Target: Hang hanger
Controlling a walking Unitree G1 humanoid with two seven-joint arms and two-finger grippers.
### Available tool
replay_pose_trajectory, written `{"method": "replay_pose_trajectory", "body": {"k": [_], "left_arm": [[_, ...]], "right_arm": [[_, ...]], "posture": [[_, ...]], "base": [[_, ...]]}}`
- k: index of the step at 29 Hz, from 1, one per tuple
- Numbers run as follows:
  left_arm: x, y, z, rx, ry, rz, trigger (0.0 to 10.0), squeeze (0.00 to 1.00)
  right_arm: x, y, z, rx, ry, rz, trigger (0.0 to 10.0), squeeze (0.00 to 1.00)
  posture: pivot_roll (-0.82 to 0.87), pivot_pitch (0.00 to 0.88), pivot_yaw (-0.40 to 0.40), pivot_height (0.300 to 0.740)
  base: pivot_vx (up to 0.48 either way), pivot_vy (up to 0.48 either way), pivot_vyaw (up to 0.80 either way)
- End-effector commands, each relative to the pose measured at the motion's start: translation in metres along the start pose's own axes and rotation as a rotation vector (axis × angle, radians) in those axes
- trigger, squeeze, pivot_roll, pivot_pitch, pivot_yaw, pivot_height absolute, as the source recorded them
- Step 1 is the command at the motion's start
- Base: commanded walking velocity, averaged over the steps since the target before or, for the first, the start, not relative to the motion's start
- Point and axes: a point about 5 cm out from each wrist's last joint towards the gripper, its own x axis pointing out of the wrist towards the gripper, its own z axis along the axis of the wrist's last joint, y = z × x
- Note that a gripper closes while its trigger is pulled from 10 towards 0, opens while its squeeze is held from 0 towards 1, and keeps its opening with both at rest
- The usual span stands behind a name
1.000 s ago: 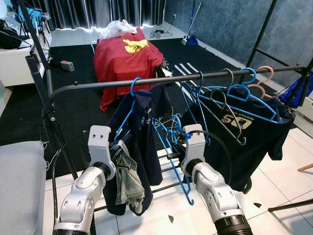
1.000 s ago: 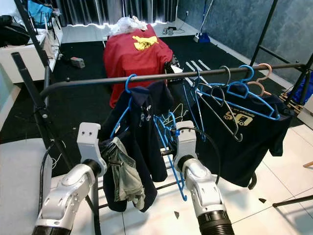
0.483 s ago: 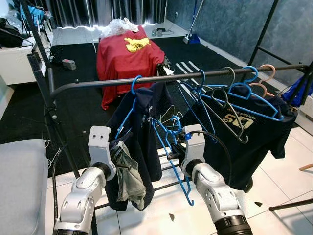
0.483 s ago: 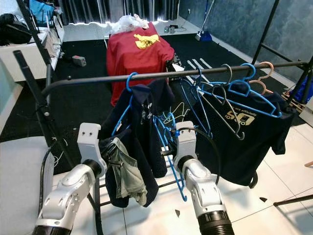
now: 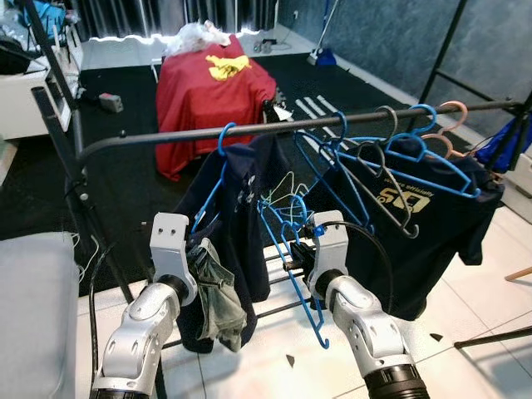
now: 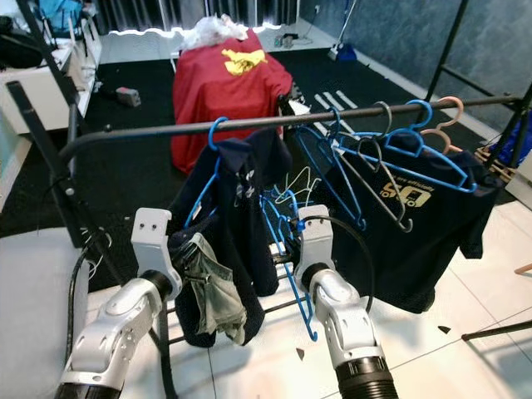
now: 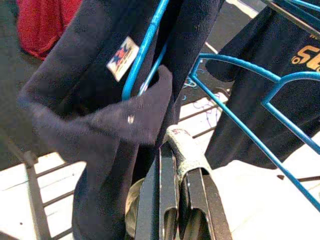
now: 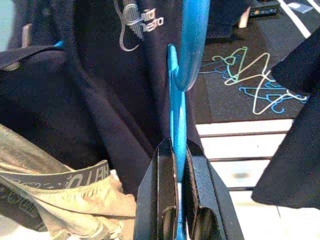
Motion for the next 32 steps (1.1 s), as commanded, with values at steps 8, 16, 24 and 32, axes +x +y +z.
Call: {"method": "replay_pose_trajectory", "body": {"k": [8,16,24,32], "left_arm": [[0.0023,-0.0022,0.0029,0.009,-0.003,-0.009,10.0,0.00],[0.0028,-0.0023,0.0019,0.012,0.005,-0.010,10.0,0.00],[0.0035,-0.0018,0.0021,0.018,0.007,-0.012,10.0,0.00],[0.0034,-0.0008,0.0017,0.011,0.004,0.005,10.0,0.00]], "right_arm": [[0.0007,0.0008,-0.0027,0.011,0.015,0.004,10.0,0.00],[0.0004,0.0000,-0.0026,0.011,0.015,0.003,10.0,0.00],[-0.0001,0.0002,-0.0030,0.014,0.013,0.002,10.0,0.00],[-0.0002,0.0046,-0.0007,0.007,-0.003,0.035,10.0,0.00]], "posture": [[0.05,0.052,-0.031,0.740],[0.05,0.047,-0.028,0.740],[0.05,0.041,-0.021,0.740],[0.05,0.040,-0.026,0.740]], "base": [[0.000,0.000,0.00],[0.000,0.000,0.00],[0.000,0.000,0.00],[0.000,0.000,0.00]]}}
